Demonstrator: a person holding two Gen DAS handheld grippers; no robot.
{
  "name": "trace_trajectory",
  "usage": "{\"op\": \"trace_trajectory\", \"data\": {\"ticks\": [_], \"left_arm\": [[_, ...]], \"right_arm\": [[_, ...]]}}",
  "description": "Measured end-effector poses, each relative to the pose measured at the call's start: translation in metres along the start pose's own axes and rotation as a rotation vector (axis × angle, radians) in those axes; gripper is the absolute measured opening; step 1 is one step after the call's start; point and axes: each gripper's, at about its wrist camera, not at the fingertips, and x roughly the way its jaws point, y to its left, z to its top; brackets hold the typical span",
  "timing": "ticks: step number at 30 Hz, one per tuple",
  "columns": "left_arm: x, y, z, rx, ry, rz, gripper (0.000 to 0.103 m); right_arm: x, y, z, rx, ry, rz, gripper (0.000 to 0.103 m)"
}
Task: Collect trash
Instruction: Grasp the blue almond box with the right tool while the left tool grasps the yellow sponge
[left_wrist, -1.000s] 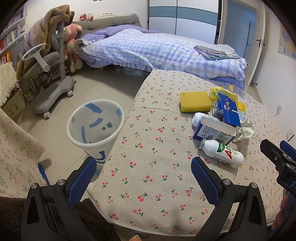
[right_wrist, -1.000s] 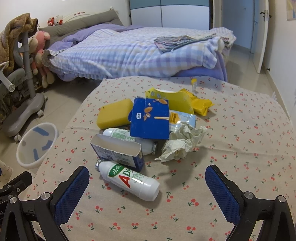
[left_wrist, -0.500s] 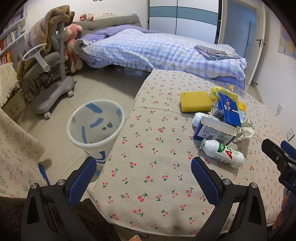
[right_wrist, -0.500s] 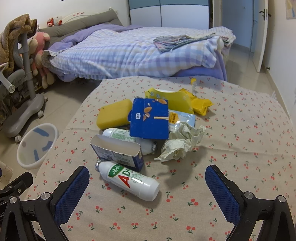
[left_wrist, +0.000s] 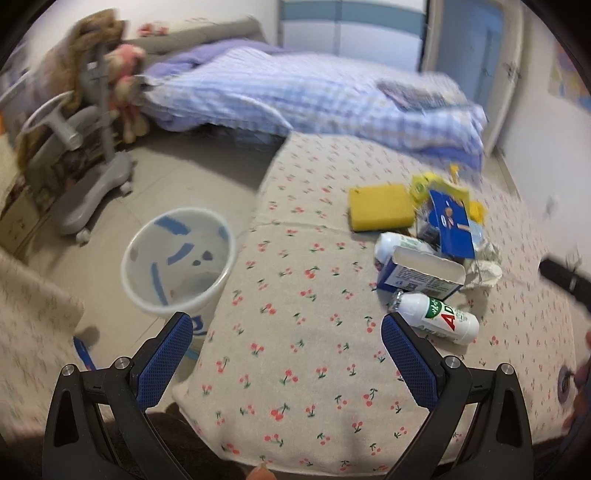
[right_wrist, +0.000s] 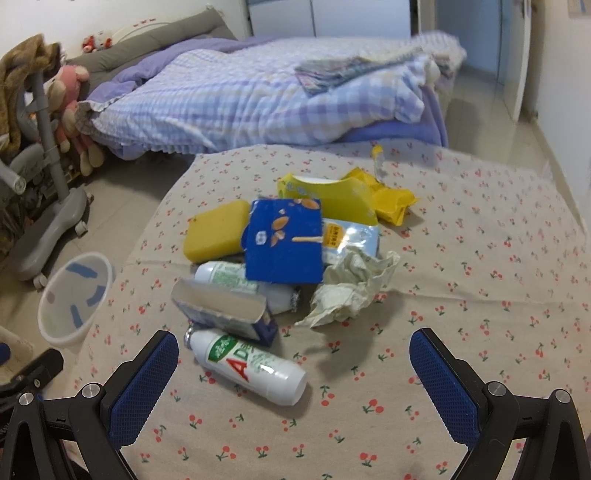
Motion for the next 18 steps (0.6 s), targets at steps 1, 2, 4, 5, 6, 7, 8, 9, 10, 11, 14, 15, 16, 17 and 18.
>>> {"op": "trace_trajectory", "data": {"ticks": [1, 2, 4, 5, 6, 7, 8, 9, 10, 11, 14, 15, 16, 17, 18], "left_arm": [[0.006, -0.007, 0.014, 0.042, 0.023, -0.003, 0.103], [0.009, -0.01, 0.02, 0.06, 0.032, -0.006, 0.103], [0.02, -0.018, 0.041, 0.108, 0.065, -0.017, 0.103], [0.024, -0.02, 0.049, 0.124, 0.077, -0.011, 0.103], [0.029, -0.022, 0.059, 0.137, 0.081, 0.0, 0.103], [0.035, -0.022, 0.069, 0.144, 0.082, 0.016, 0.103], [0.041, -0.021, 0.077, 0.14, 0.086, 0.026, 0.103], [0.047, -0.018, 0.082, 0.123, 0.091, 0.025, 0.103], [0.055, -0.014, 0.087, 0.091, 0.101, 0.016, 0.103], [0.061, -0.01, 0.089, 0.067, 0.112, 0.008, 0.103], [0.085, -0.005, 0.093, 0.035, 0.176, -0.017, 0.103], [0.093, -0.004, 0.096, 0.035, 0.193, -0.02, 0.103], [0.097, -0.004, 0.097, 0.033, 0.197, -0.017, 0.103], [0.101, -0.003, 0.098, 0.028, 0.204, -0.016, 0.103], [0.107, -0.002, 0.1, 0.021, 0.215, -0.024, 0.103]], "right_arm": [[0.003, -0.008, 0.008, 0.029, 0.017, 0.015, 0.103], [0.005, -0.015, 0.016, 0.05, 0.024, 0.019, 0.103], [0.012, -0.027, 0.031, 0.064, 0.032, 0.006, 0.103], [0.018, -0.033, 0.04, 0.072, 0.04, 0.0, 0.103], [0.024, -0.037, 0.047, 0.082, 0.049, -0.001, 0.103], [0.032, -0.041, 0.054, 0.097, 0.067, 0.016, 0.103], [0.043, -0.045, 0.062, 0.11, 0.091, 0.052, 0.103], [0.052, -0.045, 0.067, 0.118, 0.115, 0.078, 0.103], [0.066, -0.045, 0.072, 0.129, 0.152, 0.098, 0.103], [0.075, -0.043, 0.075, 0.131, 0.176, 0.111, 0.103], [0.108, -0.027, 0.084, 0.107, 0.243, 0.145, 0.103], [0.118, -0.021, 0.086, 0.096, 0.254, 0.144, 0.103], [0.128, -0.015, 0.088, 0.08, 0.267, 0.139, 0.103], [0.135, -0.012, 0.09, 0.071, 0.277, 0.131, 0.103], [0.144, -0.008, 0.09, 0.06, 0.29, 0.119, 0.103]]}}
